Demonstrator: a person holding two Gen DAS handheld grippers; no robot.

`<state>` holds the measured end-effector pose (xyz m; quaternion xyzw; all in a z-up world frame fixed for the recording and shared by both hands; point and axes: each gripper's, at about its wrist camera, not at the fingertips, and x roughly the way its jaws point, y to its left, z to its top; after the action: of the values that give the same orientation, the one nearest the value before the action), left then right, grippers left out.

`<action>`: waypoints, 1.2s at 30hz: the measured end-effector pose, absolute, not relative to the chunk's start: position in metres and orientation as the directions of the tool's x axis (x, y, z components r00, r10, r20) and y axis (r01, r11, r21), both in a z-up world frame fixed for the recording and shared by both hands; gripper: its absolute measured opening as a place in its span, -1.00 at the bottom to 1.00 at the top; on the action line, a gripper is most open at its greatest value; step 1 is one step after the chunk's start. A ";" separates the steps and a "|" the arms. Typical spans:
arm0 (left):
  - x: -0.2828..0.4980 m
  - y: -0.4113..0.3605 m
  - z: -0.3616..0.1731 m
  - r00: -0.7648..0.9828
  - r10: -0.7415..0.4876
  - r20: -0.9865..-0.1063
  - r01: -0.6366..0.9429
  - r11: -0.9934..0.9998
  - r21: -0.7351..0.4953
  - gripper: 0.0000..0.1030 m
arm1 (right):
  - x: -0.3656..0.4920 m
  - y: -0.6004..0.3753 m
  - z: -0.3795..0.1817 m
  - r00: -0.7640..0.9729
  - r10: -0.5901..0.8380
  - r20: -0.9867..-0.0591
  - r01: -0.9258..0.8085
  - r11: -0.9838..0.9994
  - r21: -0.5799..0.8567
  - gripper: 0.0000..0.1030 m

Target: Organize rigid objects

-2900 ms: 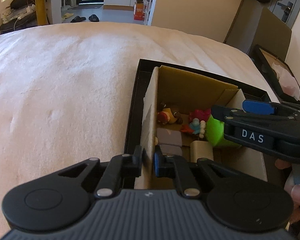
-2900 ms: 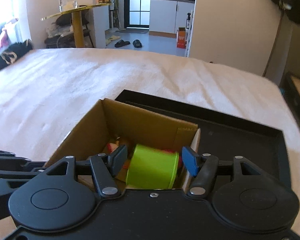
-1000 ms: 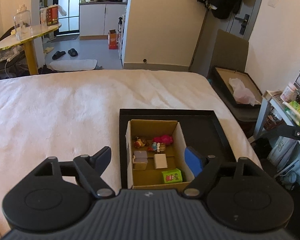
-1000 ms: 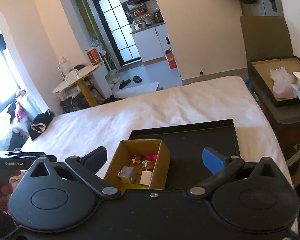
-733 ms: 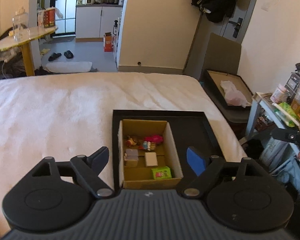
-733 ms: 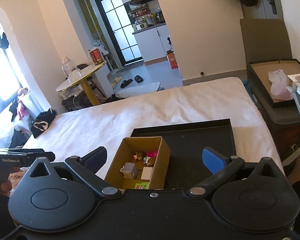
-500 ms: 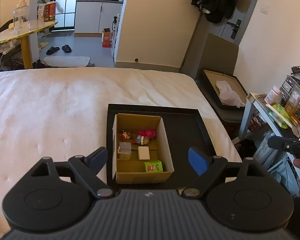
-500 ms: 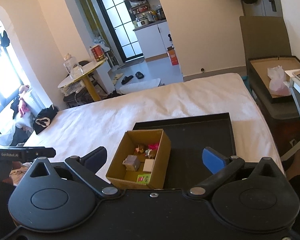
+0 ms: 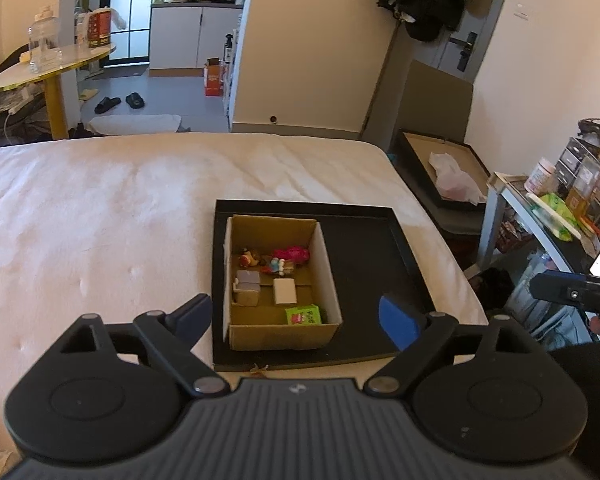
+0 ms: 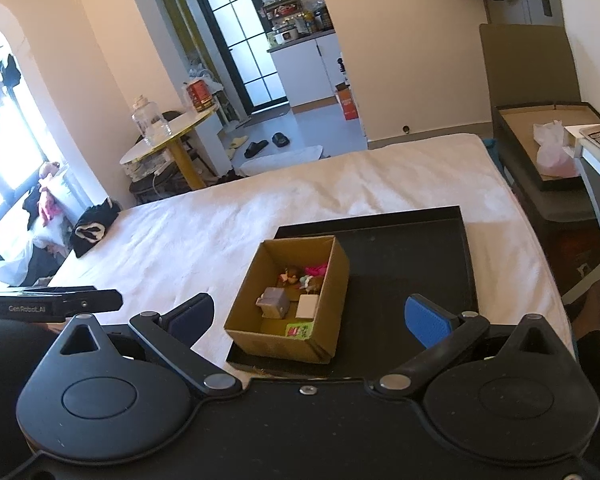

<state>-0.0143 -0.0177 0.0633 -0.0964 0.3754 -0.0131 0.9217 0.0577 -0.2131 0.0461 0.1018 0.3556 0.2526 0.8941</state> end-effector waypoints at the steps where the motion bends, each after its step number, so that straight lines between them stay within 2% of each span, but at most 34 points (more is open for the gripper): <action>1: -0.014 -0.019 0.063 0.716 -0.094 -0.691 -0.049 0.982 -0.185 0.75 | 0.057 -0.212 0.046 0.619 0.525 -0.584 -0.379 0.851 0.363 1.00; 16: -0.013 -0.024 0.063 0.711 -0.080 -0.699 -0.053 0.984 -0.167 0.75 | 0.050 -0.209 0.048 0.600 0.536 -0.594 -0.376 0.844 0.382 1.00; 36: -0.014 -0.028 0.063 0.715 -0.083 -0.694 -0.044 0.986 -0.162 0.75 | 0.040 -0.194 0.055 0.613 0.482 -0.626 -0.386 0.874 0.295 1.00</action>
<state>-0.0142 -0.0284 0.0626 -0.0837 0.3775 -0.0107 0.9221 0.0400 -0.1943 0.0552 0.0653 0.3671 0.2420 0.8957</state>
